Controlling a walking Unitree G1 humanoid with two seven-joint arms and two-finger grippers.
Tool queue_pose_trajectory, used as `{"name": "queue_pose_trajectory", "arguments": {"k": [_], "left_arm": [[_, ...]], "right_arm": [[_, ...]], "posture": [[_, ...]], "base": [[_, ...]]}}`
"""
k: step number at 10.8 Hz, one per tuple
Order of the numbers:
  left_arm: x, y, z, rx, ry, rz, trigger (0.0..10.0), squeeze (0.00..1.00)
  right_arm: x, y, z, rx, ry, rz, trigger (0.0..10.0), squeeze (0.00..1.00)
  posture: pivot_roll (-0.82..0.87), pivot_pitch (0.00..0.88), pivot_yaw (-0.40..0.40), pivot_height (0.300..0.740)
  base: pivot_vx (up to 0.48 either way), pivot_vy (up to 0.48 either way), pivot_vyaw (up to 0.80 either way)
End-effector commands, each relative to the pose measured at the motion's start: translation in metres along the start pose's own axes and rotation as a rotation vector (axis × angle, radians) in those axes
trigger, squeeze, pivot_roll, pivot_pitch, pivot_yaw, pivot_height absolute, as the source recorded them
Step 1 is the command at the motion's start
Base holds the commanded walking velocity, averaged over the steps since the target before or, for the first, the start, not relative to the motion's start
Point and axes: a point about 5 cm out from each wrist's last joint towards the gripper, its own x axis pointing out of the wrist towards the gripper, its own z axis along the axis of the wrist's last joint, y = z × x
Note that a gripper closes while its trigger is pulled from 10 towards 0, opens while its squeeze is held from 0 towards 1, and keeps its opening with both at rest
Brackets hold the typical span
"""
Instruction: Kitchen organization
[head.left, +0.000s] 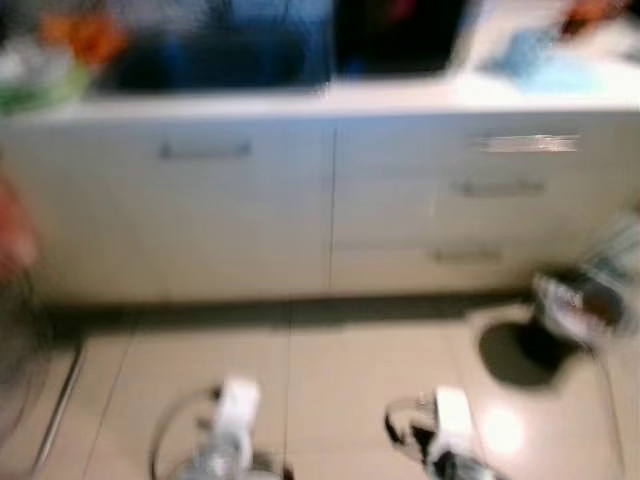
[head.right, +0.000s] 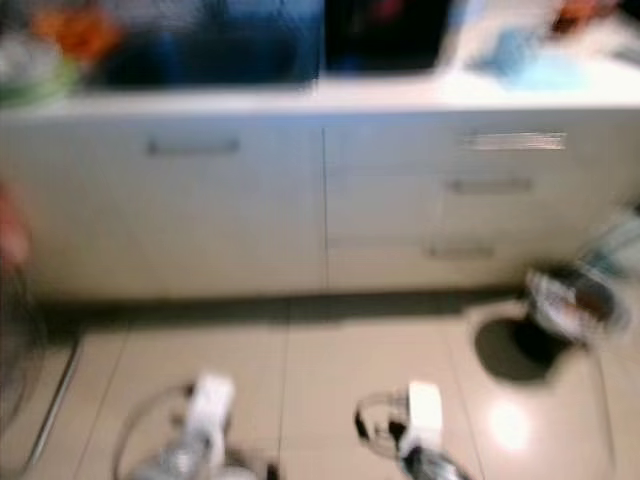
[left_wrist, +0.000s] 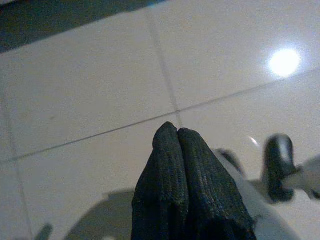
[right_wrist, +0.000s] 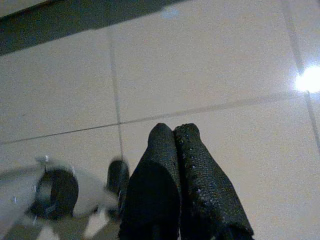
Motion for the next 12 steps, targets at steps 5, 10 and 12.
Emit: {"name": "queue_pose_trajectory", "arguments": {"k": [5, 10, 12], "left_arm": [[0.0013, 0.0076, 0.0107, 0.012, -0.035, 0.019, 10.0, 0.00], [0.0012, 0.0083, 0.0103, 0.005, -0.037, 0.021, 10.0, 0.00], [0.0011, 0.0088, 0.0100, 0.003, -0.037, 0.023, 10.0, 0.00]], "right_arm": [[0.0001, 0.0041, -0.0021, -0.013, 0.002, 0.033, 10.0, 0.00], [0.0000, 0.0044, -0.0029, -0.009, 0.005, 0.036, 10.0, 0.00], [-0.0002, 0.0037, -0.0044, 0.012, 0.011, 0.025, 10.0, 0.00]], "posture": [[0.03, 0.044, 0.003, 0.740], [0.02, 0.046, 0.002, 0.740], [0.02, 0.048, 0.004, 0.740]], "base": [[0.000, 0.000, 0.48], [0.000, 0.000, 0.80], [0.000, 0.000, 0.00]]}}
